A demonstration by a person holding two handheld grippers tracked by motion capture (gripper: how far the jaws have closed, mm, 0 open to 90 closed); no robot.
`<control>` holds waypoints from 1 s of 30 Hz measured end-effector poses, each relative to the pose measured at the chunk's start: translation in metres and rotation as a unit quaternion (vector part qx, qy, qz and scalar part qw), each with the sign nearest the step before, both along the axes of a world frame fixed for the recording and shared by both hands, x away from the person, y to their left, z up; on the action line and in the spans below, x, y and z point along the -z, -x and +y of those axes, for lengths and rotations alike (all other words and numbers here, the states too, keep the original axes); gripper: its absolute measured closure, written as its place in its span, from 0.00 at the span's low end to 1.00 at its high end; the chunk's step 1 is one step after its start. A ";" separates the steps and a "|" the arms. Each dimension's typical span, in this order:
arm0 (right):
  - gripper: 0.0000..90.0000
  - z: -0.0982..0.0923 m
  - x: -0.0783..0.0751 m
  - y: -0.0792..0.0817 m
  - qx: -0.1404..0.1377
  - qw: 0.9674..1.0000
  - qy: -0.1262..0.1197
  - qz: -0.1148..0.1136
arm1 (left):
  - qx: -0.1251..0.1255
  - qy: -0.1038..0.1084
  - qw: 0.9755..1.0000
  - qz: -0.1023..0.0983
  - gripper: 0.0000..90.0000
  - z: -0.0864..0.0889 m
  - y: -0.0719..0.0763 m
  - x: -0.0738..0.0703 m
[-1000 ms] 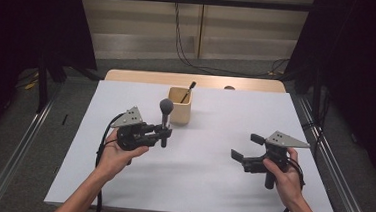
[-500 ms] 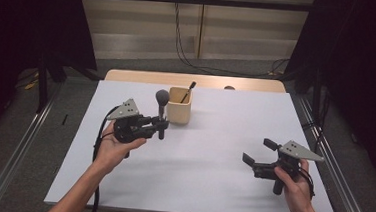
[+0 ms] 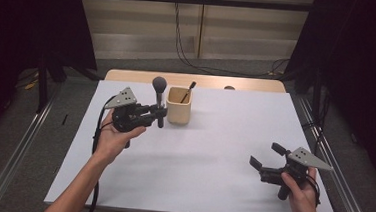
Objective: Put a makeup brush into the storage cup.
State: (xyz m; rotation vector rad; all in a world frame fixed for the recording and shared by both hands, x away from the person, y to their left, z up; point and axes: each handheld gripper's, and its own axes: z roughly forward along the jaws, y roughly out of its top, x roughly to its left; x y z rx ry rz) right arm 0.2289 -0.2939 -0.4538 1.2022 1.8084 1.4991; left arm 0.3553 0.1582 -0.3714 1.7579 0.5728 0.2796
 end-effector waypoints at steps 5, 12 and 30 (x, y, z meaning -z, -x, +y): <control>0.00 -0.001 0.002 0.002 -0.003 1.000 -0.008 -0.002 | -0.010 0.007 1.000 0.001 0.83 -0.001 -0.008 -0.001; 0.00 -0.002 0.003 0.002 0.010 1.000 -0.005 -0.006 | -0.028 -0.004 1.000 0.012 0.83 -0.008 -0.025 0.007; 0.00 0.003 0.004 0.003 -0.003 1.000 -0.001 -0.005 | -0.042 0.008 0.999 -0.021 0.83 -0.027 -0.048 -0.027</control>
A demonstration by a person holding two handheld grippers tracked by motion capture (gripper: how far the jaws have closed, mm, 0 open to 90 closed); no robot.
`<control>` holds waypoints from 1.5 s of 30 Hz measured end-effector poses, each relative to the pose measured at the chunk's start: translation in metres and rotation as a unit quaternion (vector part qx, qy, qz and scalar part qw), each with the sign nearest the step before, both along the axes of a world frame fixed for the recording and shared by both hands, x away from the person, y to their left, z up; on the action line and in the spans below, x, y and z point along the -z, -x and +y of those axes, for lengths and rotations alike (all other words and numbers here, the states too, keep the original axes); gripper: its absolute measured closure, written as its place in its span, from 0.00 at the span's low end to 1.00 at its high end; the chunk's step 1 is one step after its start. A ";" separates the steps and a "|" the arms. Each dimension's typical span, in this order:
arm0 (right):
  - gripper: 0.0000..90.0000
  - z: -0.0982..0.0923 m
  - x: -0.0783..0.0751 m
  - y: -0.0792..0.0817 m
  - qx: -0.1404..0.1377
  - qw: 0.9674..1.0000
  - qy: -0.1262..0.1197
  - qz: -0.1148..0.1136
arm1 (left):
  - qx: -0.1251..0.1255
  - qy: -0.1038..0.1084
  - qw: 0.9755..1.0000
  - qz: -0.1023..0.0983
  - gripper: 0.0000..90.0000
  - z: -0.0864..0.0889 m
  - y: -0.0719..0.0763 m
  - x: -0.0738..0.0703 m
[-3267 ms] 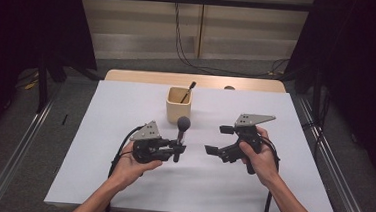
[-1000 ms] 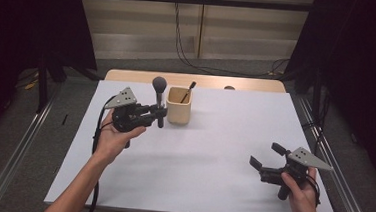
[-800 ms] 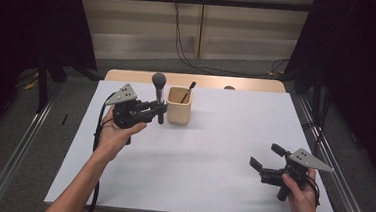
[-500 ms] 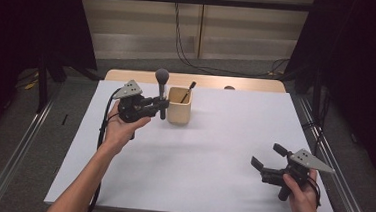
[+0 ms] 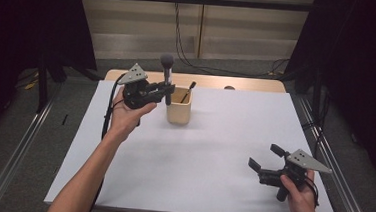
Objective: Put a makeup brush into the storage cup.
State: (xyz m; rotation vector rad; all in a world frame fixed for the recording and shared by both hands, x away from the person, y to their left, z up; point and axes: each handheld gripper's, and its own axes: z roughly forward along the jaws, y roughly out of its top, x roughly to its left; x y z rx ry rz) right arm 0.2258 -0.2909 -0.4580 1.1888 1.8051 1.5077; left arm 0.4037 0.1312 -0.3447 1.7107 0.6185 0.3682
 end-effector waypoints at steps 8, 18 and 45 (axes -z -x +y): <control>0.00 0.001 0.000 0.000 -0.008 1.000 -0.004 0.000 | 0.007 -0.007 1.000 -0.003 0.83 -0.016 -0.009 0.006; 0.00 0.002 0.001 0.000 -0.014 1.000 -0.006 -0.003 | 0.001 0.002 1.000 -0.013 0.83 -0.026 -0.022 0.011; 0.00 0.002 0.003 -0.001 -0.020 1.000 0.002 -0.002 | -0.023 -0.024 0.999 0.000 0.83 -0.034 -0.049 0.044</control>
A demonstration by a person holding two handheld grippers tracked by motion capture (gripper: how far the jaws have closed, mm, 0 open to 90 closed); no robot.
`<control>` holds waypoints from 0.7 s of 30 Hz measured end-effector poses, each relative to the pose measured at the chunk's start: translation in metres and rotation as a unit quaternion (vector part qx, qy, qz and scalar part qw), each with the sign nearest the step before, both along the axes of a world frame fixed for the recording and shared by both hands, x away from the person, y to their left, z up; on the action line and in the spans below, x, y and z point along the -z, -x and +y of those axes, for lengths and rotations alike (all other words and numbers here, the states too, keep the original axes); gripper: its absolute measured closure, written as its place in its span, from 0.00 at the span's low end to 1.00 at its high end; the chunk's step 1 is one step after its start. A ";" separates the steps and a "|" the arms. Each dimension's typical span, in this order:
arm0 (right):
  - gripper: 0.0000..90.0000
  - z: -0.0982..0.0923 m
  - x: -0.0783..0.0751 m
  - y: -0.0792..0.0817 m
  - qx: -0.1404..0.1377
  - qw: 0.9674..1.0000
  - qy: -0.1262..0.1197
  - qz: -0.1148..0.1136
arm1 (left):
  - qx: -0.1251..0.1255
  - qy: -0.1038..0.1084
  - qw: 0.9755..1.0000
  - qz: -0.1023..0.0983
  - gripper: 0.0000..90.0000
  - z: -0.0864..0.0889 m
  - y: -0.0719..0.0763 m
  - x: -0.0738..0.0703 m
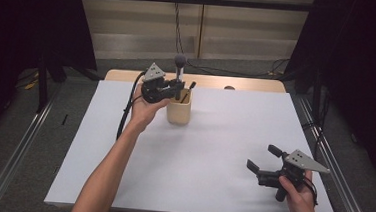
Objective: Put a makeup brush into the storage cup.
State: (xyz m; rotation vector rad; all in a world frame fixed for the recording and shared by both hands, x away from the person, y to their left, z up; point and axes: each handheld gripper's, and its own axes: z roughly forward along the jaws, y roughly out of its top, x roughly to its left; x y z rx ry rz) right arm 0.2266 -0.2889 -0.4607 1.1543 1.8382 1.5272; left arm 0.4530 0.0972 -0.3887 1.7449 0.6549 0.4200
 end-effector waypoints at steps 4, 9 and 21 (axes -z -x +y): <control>0.00 0.000 0.000 0.000 -0.001 1.000 -0.002 0.002 | -0.001 -0.003 1.000 0.005 0.83 0.000 -0.001 0.005; 0.00 0.000 0.000 0.000 -0.002 1.000 -0.006 0.002 | -0.005 -0.006 1.000 0.015 0.83 0.001 -0.003 0.013; 0.00 0.000 0.001 0.000 -0.004 1.000 -0.007 0.006 | -0.005 -0.012 0.999 0.030 0.83 0.003 -0.003 0.028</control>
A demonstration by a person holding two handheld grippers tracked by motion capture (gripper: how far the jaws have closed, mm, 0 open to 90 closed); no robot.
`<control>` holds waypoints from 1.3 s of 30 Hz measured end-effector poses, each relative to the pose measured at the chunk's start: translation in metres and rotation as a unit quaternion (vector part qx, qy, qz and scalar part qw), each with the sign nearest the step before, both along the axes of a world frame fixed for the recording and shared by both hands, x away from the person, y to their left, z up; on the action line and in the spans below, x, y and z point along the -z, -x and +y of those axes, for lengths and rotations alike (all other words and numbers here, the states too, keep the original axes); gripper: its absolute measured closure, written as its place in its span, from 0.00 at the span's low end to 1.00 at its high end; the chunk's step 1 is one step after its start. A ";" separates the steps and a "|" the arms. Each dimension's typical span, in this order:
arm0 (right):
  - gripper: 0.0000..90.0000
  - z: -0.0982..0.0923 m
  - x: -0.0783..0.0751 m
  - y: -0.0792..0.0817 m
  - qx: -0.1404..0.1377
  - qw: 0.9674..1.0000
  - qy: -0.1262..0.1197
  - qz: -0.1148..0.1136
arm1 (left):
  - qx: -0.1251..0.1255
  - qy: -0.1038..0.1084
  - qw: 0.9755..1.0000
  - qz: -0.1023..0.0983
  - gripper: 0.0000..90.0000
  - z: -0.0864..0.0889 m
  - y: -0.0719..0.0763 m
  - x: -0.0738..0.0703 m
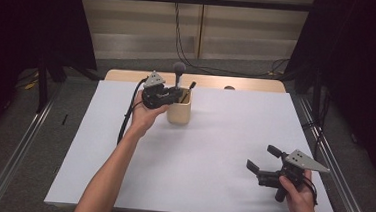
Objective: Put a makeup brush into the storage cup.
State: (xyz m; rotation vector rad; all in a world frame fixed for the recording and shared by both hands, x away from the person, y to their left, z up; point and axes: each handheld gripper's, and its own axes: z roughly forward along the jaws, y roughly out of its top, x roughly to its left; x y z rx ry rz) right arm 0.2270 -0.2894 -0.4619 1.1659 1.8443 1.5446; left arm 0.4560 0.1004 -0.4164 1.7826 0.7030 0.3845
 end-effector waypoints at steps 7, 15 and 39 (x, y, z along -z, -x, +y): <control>0.00 0.000 0.000 0.000 -0.003 1.000 0.001 0.002 | -0.003 -0.008 1.000 0.003 0.83 0.000 0.001 0.005; 0.00 0.001 0.001 0.000 -0.004 1.000 0.001 0.001 | -0.007 -0.014 1.000 0.009 0.83 0.001 0.002 0.009; 0.00 0.000 0.001 0.000 -0.003 1.000 0.001 0.000 | -0.040 0.007 0.999 0.006 0.20 0.005 0.007 0.007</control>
